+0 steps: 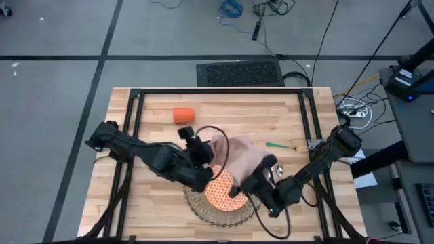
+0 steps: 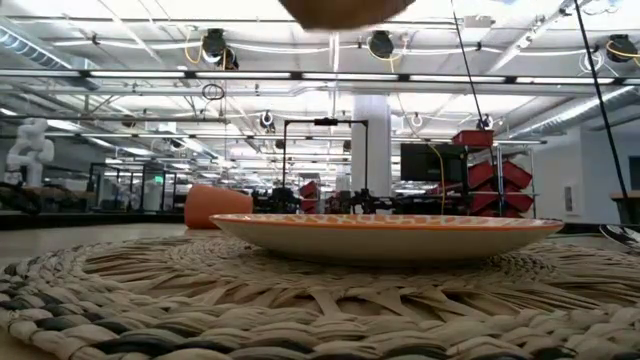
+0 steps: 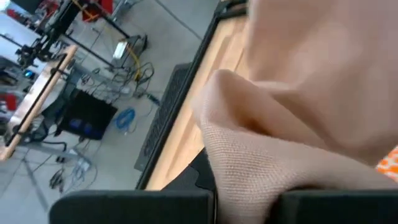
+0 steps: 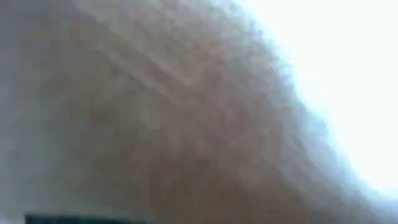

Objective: Set table place
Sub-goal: Fold the white napkin

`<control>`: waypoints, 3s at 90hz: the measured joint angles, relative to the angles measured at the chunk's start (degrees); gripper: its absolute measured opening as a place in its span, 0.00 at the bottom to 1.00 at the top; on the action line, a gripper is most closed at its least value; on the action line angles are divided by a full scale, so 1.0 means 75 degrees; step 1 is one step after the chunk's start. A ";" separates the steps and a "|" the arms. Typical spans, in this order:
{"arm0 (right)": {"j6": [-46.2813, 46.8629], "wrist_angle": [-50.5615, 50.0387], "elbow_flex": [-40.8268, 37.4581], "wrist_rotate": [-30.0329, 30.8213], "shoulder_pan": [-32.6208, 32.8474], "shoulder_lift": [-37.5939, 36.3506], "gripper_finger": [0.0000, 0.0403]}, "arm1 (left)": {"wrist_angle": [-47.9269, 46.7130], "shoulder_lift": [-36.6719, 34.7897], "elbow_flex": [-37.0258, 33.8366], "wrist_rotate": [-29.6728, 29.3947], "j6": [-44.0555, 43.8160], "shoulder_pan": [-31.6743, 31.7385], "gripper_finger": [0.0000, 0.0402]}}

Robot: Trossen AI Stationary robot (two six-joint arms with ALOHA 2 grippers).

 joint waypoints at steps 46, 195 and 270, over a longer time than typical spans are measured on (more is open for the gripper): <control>0.1810 -0.0821 -0.2593 0.0100 -0.1610 -0.1849 0.09 | 0.6244 -0.2173 -0.5247 0.1228 0.1562 0.1529 0.07; 1.1424 -0.9538 -0.4957 -0.7180 -0.4937 -0.3832 0.49 | 0.6777 -0.2849 -0.6762 0.3136 0.0540 0.3880 0.68; 1.0116 -0.6077 -0.4948 -1.1188 -0.4773 -0.3829 0.53 | 0.6805 -0.4232 -0.6745 0.6712 0.0013 0.5150 0.68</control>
